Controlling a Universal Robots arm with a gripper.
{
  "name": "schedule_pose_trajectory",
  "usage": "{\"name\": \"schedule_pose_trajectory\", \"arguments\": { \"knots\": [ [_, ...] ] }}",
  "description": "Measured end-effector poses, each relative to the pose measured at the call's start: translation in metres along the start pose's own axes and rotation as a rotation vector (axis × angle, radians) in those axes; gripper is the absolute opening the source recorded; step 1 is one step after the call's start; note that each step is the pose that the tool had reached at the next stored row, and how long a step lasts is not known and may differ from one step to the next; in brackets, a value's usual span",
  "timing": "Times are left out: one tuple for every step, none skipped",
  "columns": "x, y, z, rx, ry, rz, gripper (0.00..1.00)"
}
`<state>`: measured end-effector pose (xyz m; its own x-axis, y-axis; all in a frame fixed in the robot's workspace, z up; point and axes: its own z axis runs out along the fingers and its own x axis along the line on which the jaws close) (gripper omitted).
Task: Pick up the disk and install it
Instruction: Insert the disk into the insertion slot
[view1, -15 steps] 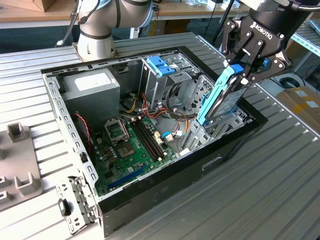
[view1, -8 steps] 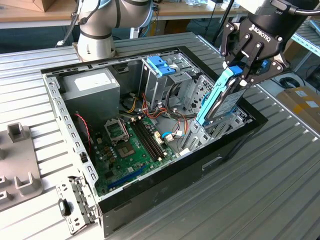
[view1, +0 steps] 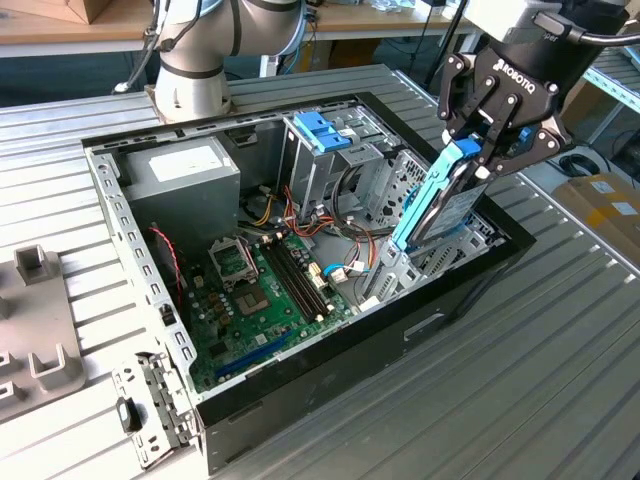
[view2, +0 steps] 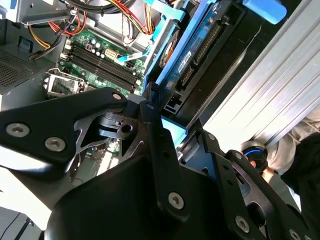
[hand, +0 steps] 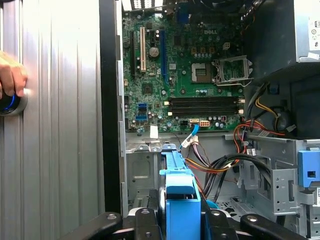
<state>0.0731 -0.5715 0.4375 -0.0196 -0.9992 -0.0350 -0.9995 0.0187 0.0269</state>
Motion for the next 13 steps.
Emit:
{"name": "schedule_pose_trajectory", "arguments": {
  "knots": [
    [0.0000,0.0000,0.0009,0.0000,0.0001,0.000,0.37],
    [0.0001,-0.0001,0.0020,0.0000,0.0000,0.000,0.37],
    [0.0001,-0.0001,0.0030,0.0000,0.0001,0.000,0.37],
    [0.0001,-0.0002,0.0042,0.0000,0.0000,0.000,0.37],
    [0.0002,-0.0002,0.0057,0.0000,0.0001,0.000,0.37],
    [0.0002,-0.0003,0.0066,0.0000,0.0000,0.000,0.37],
    [0.0002,-0.0003,0.0074,0.0000,0.0000,0.000,0.37],
    [0.0003,-0.0003,0.0081,0.0000,0.0000,0.000,0.37],
    [0.0003,-0.0004,0.0086,0.0000,0.0001,0.000,0.37],
    [0.0003,-0.0004,0.0092,0.0000,0.0000,0.000,0.37],
    [0.0003,-0.0004,0.0095,0.0000,0.0000,0.000,0.37],
    [0.0003,-0.0004,0.0099,0.0000,0.0000,0.000,0.37],
    [0.0004,-0.0004,0.0102,0.0000,0.0000,0.000,0.37]
  ]
}}
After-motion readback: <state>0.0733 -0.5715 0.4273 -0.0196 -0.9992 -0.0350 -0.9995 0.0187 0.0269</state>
